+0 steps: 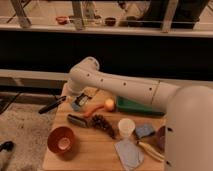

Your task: Place brush in plastic cup

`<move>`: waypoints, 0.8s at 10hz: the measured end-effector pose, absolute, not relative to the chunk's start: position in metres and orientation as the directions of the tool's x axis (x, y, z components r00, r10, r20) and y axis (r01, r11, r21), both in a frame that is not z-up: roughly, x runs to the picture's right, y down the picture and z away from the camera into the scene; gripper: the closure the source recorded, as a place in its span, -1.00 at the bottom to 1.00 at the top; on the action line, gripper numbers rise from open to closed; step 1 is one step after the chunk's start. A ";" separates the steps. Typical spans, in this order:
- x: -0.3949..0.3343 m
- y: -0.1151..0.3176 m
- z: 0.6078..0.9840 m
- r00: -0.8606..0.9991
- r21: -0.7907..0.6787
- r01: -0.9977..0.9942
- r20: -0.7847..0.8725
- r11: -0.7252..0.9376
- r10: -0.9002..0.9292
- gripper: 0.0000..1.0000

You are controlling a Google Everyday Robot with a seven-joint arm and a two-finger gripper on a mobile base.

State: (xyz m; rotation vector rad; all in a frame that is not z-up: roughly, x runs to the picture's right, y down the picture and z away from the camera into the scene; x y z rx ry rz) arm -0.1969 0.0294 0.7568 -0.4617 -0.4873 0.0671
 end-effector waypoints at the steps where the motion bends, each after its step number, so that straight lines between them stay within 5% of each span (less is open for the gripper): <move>1: -0.196 0.026 0.763 0.887 -0.442 0.039 0.429 0.896 0.173 1.00; 8: -0.188 0.010 0.802 0.897 -0.446 -0.003 0.394 0.895 0.200 1.00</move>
